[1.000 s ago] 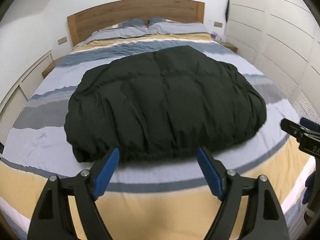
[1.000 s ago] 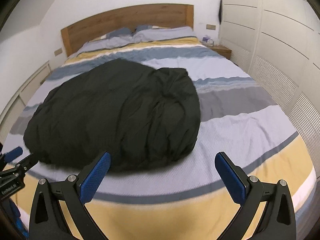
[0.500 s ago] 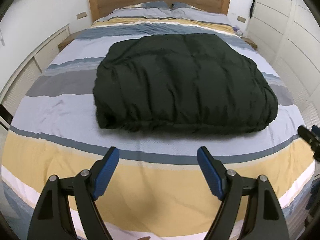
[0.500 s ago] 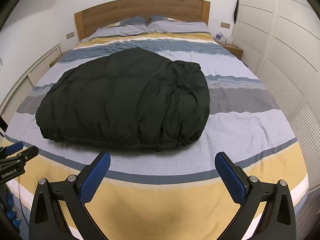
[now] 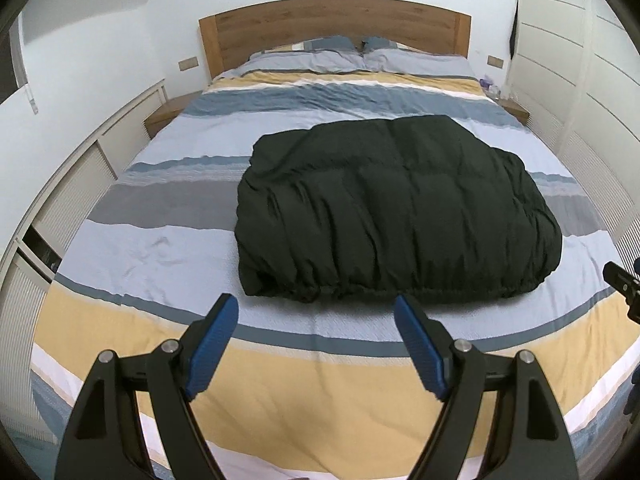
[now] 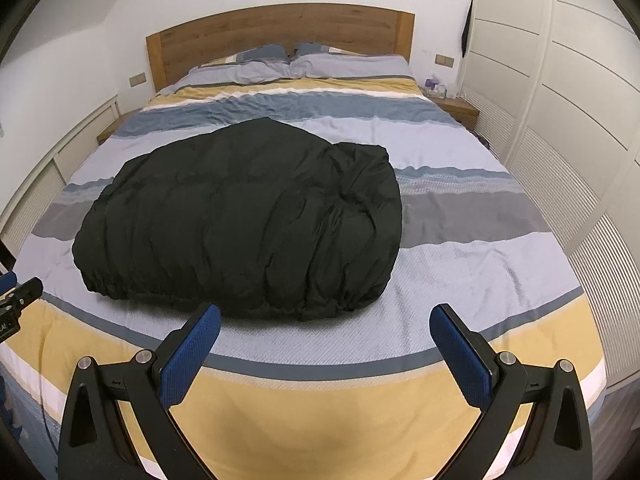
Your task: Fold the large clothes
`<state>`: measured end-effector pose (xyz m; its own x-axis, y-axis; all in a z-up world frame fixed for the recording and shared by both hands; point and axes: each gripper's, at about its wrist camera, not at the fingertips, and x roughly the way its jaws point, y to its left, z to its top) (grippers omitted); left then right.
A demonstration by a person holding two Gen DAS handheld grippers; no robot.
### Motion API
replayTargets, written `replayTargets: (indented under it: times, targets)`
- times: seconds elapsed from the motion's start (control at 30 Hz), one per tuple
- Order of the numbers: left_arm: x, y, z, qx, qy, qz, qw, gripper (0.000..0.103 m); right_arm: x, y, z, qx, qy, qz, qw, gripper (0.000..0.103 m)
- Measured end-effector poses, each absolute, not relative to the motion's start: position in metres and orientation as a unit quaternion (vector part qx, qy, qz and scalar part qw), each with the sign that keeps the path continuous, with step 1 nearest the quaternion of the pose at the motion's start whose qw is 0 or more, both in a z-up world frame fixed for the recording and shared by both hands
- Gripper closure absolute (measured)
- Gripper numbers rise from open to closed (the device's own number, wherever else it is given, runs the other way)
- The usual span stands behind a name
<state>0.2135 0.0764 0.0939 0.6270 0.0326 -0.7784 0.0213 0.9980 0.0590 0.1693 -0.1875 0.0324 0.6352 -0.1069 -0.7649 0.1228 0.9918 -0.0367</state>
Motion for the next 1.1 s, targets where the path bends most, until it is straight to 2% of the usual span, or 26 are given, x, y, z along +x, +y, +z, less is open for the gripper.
replayTargets:
  times: [1.1]
  targets:
    - [0.205, 0.077, 0.090, 0.027, 0.432, -0.001, 0.902, 0.023, 0.161, -0.189, 0.022, 0.006, 0.442, -0.076, 0.894, 0.001]
